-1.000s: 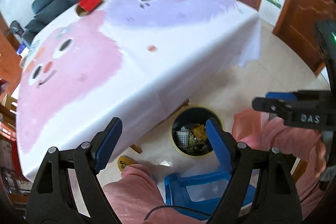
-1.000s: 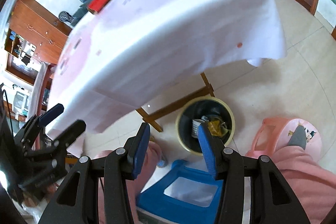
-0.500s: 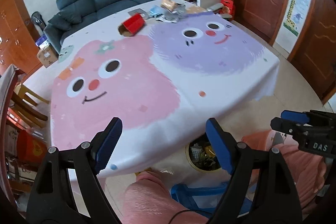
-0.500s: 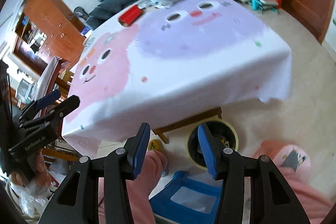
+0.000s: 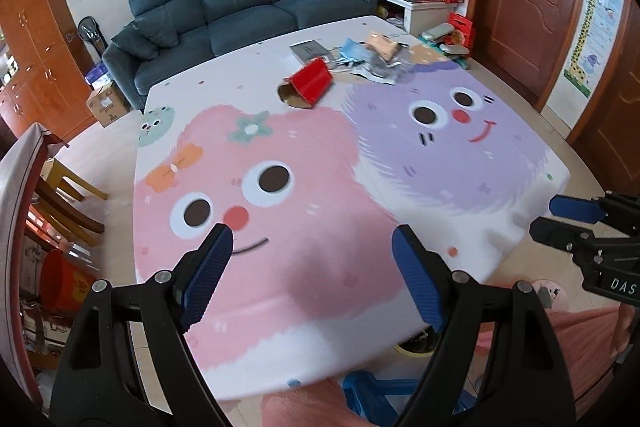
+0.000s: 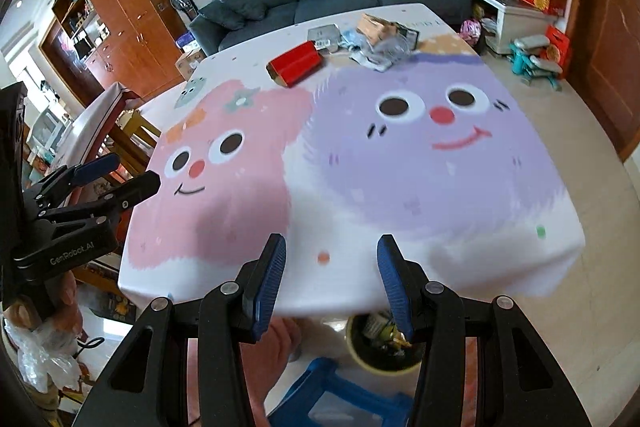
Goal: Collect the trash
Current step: 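Raise both tools back over the table, then grasp the brown cardboard packet with the right tool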
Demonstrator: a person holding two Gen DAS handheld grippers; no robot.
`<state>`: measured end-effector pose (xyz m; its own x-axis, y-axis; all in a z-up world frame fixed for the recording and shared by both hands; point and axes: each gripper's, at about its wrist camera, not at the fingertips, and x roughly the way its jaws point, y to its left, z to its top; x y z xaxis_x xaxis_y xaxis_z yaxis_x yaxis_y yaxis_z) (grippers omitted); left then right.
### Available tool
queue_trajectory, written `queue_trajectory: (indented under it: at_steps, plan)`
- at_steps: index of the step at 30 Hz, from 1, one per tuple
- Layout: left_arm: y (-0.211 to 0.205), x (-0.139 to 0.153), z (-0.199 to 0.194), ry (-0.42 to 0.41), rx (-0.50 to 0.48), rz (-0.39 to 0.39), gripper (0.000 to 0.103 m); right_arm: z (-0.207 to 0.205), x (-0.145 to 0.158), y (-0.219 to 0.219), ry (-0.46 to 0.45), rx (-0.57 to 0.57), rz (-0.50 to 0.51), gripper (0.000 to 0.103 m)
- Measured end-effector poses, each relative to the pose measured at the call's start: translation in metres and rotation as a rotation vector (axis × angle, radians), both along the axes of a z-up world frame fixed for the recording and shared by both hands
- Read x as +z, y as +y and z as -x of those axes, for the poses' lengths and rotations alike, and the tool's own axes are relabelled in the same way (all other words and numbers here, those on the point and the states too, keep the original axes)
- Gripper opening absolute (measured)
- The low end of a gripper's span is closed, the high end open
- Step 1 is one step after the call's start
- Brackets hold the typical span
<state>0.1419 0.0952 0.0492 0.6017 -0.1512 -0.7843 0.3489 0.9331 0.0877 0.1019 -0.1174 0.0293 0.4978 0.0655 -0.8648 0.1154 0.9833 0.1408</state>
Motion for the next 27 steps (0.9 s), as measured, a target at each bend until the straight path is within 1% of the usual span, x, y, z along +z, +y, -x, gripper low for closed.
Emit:
queue_trajectory:
  at_steps: [8,18,19,20,23,27]
  plan:
    - [0.005,-0.009,-0.073,0.025,0.026,-0.008,0.080,-0.091,-0.004,-0.013,0.015,0.003,0.033,0.048]
    - [-0.011,-0.025,-0.171,0.054,0.032,-0.013,0.080,-0.202,-0.015,-0.036,0.009,0.036,0.067,0.049]
    - [-0.013,-0.028,-0.180,0.061,0.030,-0.013,0.080,-0.217,-0.019,-0.041,0.010,0.035,0.068,0.049]
    - [-0.015,-0.031,-0.189,0.073,0.024,-0.008,0.080,-0.224,-0.022,-0.044,0.012,0.032,0.069,0.050]
    - [-0.022,-0.041,-0.222,0.129,0.006,0.018,0.080,-0.255,-0.034,-0.058,0.014,0.037,0.075,0.050]
    - [-0.033,-0.050,-0.255,0.177,-0.019,0.041,0.080,-0.286,-0.047,-0.081,0.009,0.043,0.099,0.050]
